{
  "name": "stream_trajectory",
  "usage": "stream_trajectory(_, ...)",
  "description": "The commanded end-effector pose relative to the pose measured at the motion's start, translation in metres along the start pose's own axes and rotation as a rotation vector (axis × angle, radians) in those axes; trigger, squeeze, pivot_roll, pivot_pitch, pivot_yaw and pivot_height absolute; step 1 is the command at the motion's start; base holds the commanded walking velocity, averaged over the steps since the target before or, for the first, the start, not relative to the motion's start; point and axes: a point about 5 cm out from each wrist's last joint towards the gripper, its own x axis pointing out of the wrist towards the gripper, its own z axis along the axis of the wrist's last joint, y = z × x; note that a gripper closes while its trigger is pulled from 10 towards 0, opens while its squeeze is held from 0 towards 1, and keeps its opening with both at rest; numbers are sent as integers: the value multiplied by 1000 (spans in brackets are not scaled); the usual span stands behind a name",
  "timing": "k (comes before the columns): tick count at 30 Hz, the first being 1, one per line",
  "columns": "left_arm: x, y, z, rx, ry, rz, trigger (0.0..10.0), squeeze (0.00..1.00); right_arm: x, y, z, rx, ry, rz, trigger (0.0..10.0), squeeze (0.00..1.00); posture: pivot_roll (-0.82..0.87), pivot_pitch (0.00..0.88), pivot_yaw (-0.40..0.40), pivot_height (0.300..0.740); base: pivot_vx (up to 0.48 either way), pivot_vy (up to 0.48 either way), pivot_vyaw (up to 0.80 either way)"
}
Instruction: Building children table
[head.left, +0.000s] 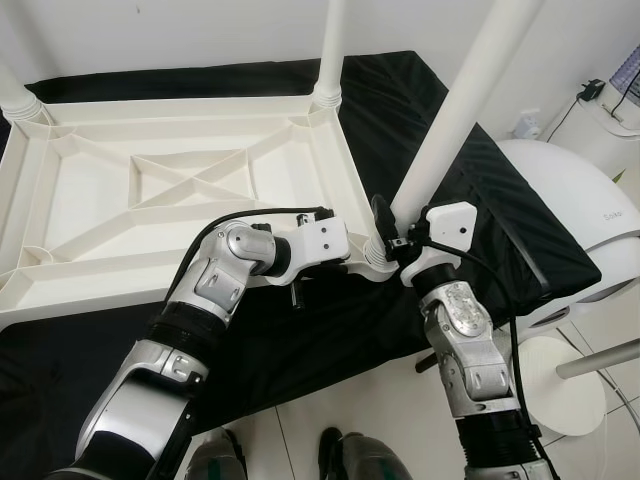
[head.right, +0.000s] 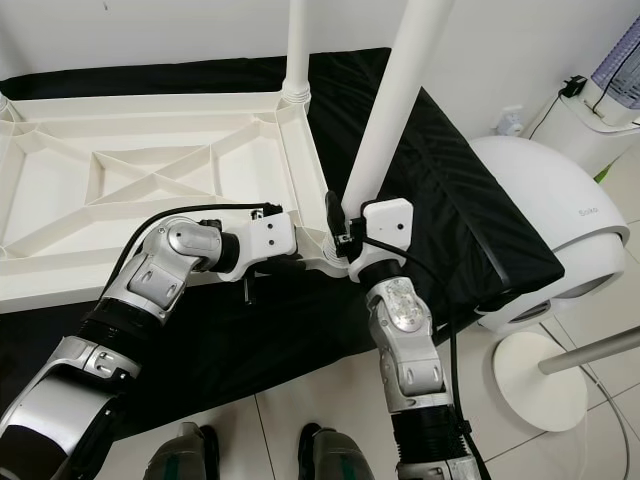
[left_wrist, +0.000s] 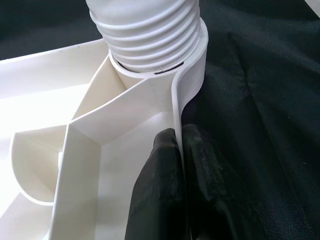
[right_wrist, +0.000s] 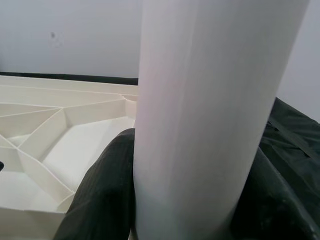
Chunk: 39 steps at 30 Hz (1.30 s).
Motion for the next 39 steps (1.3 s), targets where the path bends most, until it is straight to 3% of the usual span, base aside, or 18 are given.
stream_trajectory(1,-3,7,-21,-24,103,241,10000,0,-14,-6,-32,-1,169,-54,10000,0,3,153,-54,740,0,0,0)
stream_trajectory(17,-3,7,-20,-21,99,241,10000,0,-14,-5,-26,-13,131,-194,10000,0,1,160,-55,740,0,0,0)
stream_trajectory(23,-3,8,-19,-15,99,239,10000,0,-17,-9,-25,-9,125,-313,10000,0,-4,160,-50,740,0,0,0)
stream_trajectory(39,-2,10,-17,-12,93,238,10000,0,-19,-1,-20,-52,93,-318,10000,0,-12,153,-54,740,0,0,0)
